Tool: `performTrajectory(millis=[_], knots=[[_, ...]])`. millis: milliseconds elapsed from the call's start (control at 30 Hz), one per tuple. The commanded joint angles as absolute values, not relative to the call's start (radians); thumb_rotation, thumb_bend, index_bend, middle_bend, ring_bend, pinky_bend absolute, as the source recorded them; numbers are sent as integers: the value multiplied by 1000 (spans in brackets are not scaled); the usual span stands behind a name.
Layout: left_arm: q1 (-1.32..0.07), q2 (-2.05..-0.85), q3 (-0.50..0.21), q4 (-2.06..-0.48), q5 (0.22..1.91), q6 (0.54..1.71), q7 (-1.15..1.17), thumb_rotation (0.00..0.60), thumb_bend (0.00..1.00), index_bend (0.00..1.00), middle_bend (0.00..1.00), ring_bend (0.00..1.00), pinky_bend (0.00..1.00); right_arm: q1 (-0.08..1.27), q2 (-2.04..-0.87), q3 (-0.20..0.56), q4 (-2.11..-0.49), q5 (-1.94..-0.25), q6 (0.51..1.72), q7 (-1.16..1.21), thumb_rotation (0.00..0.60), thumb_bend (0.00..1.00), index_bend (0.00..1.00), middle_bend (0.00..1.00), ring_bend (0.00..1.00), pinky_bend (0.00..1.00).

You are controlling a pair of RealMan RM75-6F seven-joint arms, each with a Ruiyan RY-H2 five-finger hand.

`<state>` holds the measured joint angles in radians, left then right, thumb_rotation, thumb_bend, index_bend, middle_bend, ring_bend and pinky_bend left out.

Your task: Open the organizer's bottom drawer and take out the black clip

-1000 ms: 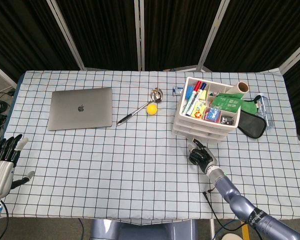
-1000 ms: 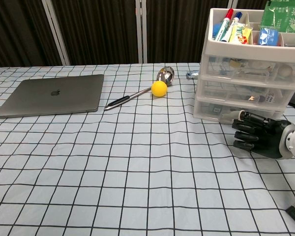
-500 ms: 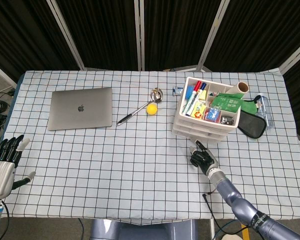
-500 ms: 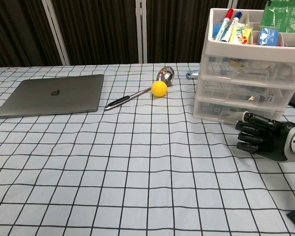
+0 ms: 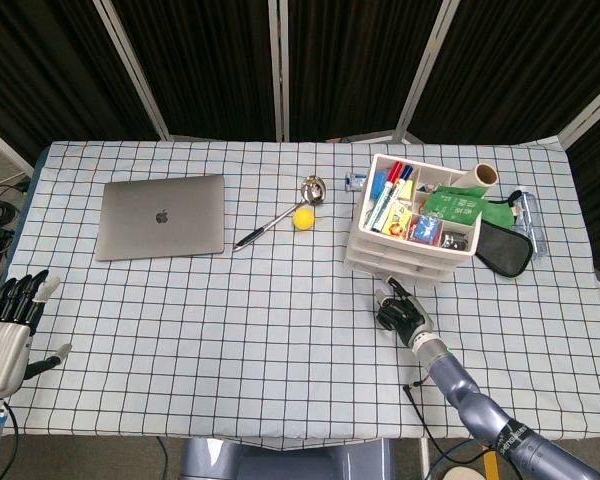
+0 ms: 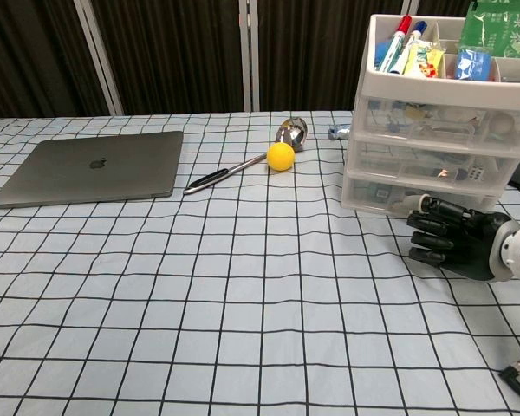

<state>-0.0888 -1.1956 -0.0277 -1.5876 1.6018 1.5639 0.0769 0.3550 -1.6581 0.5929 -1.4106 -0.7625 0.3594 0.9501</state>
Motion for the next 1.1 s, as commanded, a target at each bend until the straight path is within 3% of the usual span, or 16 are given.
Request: performTrajectory(millis=[33,333,567,1100], knots=[[-89,-1194,-27,-1588,1603,1564,74,600,174,0,0,0,0,362,-1665,597,-1402,-755,350,953,600,411,171,941,1000,935],[-90,-1192,-23,-1588,1607,1560,72,600,173,0,0,0,0,373,-1694,634,-1376,-773,311,965,600,414,183,941,1000,935],[-94,-1196,-19,-1588,1611,1551,83,600,174,0,0,0,0,381,-1706,650,-1347,-773,277,971,600,431,277,941,1000,935],[-94,-1196,-15,-1590,1618,1553,87,600,173,0,0,0,0,367,-1721,657,-1357,-798,241,947,600,431,279,941,1000,935]])
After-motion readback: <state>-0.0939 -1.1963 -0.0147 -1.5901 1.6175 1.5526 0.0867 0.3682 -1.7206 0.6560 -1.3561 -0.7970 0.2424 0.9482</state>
